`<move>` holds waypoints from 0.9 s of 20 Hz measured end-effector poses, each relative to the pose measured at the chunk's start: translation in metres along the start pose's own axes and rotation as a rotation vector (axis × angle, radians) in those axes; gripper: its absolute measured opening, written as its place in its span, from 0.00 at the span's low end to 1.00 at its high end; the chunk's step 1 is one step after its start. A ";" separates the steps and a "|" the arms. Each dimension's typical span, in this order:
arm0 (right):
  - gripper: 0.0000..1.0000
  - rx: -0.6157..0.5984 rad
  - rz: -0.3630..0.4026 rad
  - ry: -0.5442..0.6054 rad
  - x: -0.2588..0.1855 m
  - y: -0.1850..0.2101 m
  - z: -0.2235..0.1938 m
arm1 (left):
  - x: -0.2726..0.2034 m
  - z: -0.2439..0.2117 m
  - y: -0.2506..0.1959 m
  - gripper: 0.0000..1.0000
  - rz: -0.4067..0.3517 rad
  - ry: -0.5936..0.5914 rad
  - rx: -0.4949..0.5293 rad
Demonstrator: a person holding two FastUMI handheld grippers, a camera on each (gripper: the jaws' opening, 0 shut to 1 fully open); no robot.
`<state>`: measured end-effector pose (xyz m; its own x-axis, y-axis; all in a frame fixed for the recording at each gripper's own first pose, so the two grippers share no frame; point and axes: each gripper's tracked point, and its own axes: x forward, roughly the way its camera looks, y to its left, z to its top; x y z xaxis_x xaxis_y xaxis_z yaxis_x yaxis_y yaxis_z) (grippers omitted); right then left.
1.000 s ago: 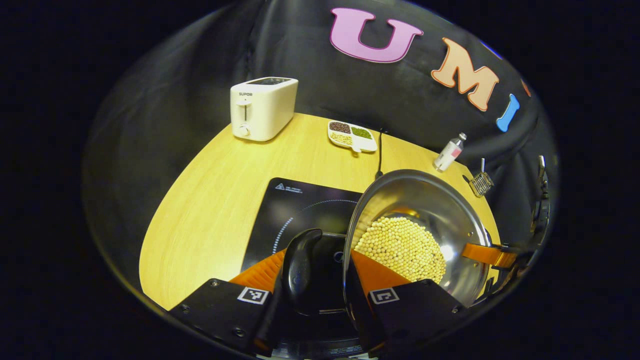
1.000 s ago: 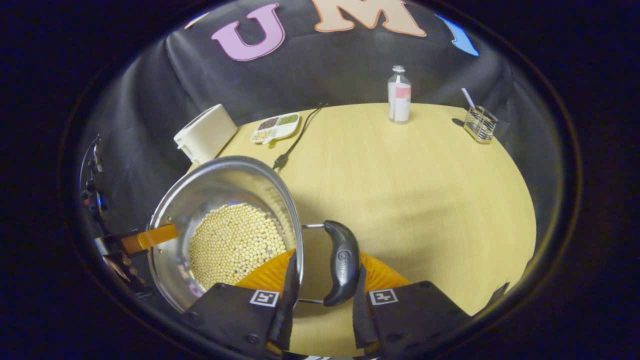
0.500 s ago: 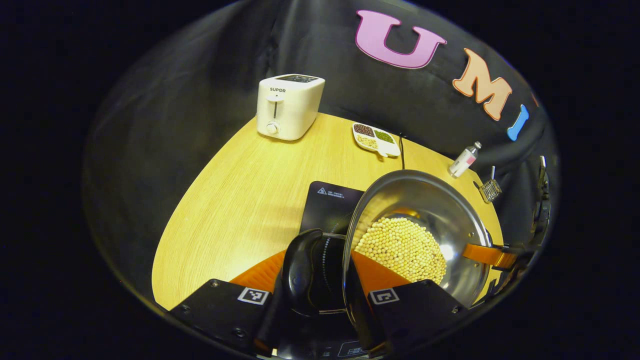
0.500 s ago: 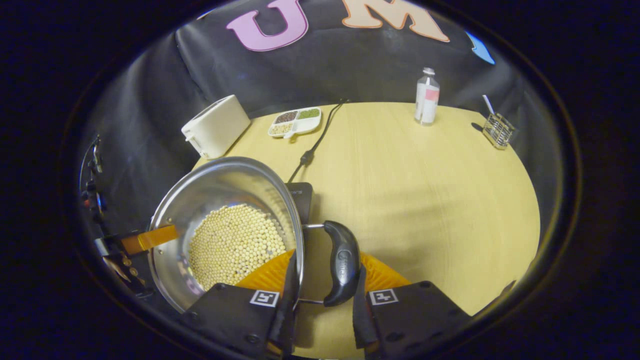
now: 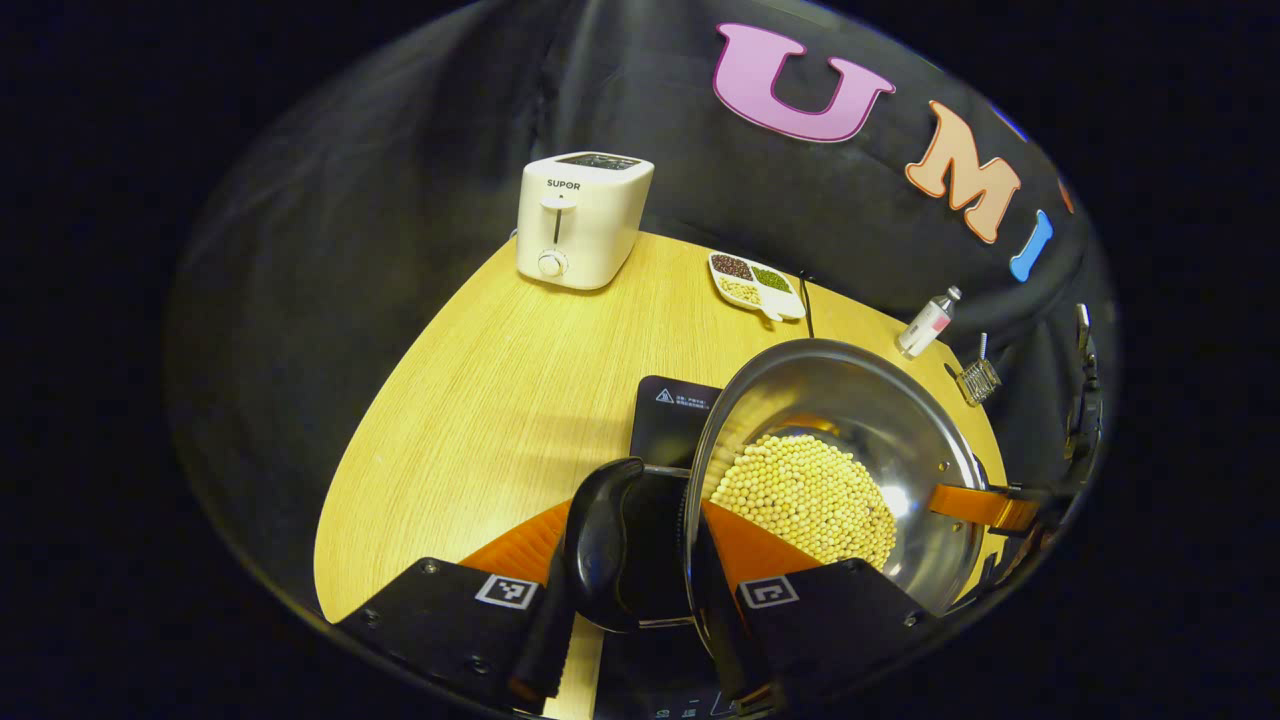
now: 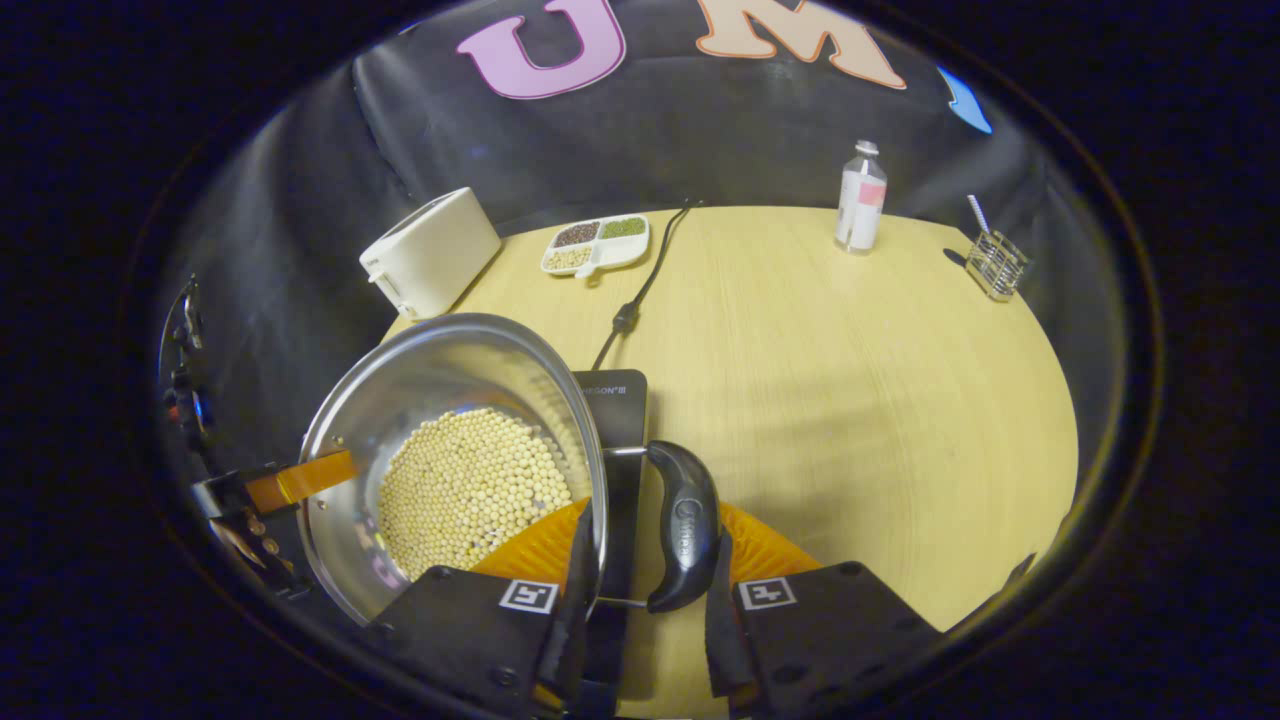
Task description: First push the handle of the pot to place it horizontally, then grasp the pot with both hands and set it on the induction cooktop.
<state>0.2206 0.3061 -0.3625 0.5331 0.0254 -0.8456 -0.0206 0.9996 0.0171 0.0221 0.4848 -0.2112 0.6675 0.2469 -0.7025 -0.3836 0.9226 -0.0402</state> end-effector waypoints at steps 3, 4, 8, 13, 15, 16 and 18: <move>0.45 0.006 0.004 -0.003 0.001 0.003 0.002 | 0.001 0.002 0.002 0.59 -0.005 -0.008 0.006; 0.45 0.008 0.007 -0.003 0.002 0.003 0.002 | 0.001 0.003 0.001 0.60 -0.006 -0.010 0.006; 0.46 0.011 0.011 0.006 0.002 0.003 0.003 | 0.002 0.002 0.001 0.61 -0.006 -0.011 0.013; 0.49 0.010 0.016 0.008 0.003 0.002 0.005 | 0.001 0.001 0.001 0.61 -0.001 -0.006 0.014; 0.51 0.010 0.018 0.010 0.003 0.002 0.005 | 0.002 0.000 0.001 0.62 0.000 -0.003 0.018; 0.54 0.008 0.018 0.012 0.004 0.001 0.004 | 0.002 0.000 0.001 0.63 0.001 -0.002 0.022; 0.56 0.007 0.020 0.016 0.004 0.000 0.004 | 0.002 0.000 0.001 0.66 0.002 0.003 0.030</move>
<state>0.2265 0.3066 -0.3638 0.5190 0.0450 -0.8536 -0.0249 0.9990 0.0375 0.0228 0.4862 -0.2125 0.6647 0.2480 -0.7047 -0.3654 0.9307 -0.0171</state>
